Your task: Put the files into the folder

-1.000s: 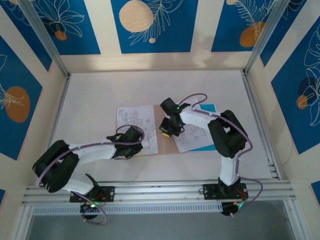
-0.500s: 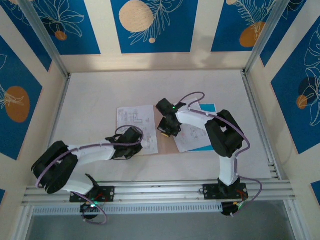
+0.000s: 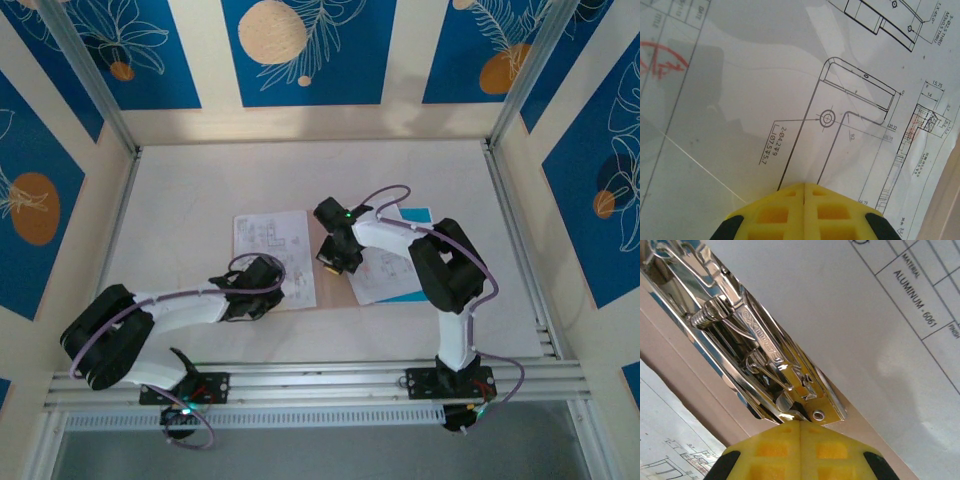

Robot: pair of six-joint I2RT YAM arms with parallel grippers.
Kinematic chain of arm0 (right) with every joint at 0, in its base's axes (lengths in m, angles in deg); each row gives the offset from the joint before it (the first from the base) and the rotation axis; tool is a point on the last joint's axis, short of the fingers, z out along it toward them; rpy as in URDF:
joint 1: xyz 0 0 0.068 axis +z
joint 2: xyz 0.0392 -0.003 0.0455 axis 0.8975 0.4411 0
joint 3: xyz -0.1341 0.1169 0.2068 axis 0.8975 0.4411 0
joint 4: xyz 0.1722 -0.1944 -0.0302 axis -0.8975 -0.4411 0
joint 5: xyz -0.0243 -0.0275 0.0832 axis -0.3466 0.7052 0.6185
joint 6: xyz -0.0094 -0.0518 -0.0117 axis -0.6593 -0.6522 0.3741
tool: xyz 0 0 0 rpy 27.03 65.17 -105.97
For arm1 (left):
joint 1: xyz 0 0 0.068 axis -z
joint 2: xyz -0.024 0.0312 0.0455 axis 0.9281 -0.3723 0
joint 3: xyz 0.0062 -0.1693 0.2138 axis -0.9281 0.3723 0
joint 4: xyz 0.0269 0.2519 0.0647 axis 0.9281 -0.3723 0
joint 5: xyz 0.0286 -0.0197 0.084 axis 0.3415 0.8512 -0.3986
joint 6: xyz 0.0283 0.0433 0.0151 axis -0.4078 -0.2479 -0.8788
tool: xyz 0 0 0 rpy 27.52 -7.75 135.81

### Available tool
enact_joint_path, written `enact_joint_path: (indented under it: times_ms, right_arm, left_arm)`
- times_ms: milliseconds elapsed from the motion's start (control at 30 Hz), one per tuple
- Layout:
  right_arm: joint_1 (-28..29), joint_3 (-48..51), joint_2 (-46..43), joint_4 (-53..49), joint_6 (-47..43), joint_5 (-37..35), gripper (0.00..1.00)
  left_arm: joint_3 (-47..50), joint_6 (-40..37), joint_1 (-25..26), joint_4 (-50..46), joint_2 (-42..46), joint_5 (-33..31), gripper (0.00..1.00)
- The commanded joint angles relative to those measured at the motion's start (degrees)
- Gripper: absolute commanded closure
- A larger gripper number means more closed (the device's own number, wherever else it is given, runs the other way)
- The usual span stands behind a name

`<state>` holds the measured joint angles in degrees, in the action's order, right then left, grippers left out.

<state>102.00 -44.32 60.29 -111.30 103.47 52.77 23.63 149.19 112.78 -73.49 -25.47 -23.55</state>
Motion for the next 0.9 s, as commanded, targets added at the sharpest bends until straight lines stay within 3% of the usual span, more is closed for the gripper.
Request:
enact_joint_path:
  times_ms: [0,467,700,867]
  right_arm:
    - [-2.0,3.4,3.3,-7.8,0.6,-6.7,1.00]
    - [1.5,-2.2,-9.6,-6.0,-3.2,-7.9,0.96]
    - [4.4,-3.2,-5.9,-5.0,-0.5,-5.8,0.96]
    - [3.3,-1.2,-3.9,-1.0,-0.2,-4.2,0.97]
  left_arm:
    - [2.7,2.0,-0.7,-9.4,-1.0,-2.1,1.00]
    - [2.9,1.7,-0.8,-8.6,-1.3,-1.8,1.00]
    - [2.9,1.6,-0.8,-8.1,-1.6,-1.7,1.00]
    - [2.8,1.4,-0.8,-8.1,-1.8,-1.4,1.00]
